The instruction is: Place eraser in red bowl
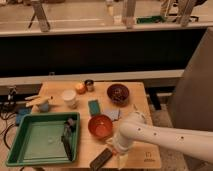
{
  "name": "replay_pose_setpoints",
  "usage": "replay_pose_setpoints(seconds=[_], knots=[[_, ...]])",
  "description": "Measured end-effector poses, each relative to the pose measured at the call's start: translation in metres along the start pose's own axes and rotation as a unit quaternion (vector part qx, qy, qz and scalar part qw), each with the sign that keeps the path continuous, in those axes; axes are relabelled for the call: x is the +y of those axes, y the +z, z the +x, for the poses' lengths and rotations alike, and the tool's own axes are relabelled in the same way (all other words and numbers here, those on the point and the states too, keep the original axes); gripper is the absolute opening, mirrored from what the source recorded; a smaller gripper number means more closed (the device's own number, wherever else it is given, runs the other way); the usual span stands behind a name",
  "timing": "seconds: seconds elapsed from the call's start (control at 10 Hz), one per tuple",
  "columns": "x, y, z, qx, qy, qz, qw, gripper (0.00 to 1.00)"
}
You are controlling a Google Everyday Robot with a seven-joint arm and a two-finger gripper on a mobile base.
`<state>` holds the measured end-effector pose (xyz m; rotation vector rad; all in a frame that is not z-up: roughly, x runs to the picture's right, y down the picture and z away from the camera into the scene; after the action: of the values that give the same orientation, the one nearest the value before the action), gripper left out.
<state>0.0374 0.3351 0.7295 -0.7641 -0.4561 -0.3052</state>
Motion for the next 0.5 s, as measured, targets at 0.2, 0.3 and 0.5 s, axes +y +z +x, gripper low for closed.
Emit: replay_pose_setpoints(seconds=[0.2,0.3,0.5], knots=[[0.002,0.007,-0.02,0.02,-0.014,-0.006,0.9997,0.8],[0.001,0.012,-0.029,0.027,-0.026,-0.009,0.9993,0.8],[-0.001,0.019,-0.039,0.027,-0.046,-0.02,0.9984,0.8]])
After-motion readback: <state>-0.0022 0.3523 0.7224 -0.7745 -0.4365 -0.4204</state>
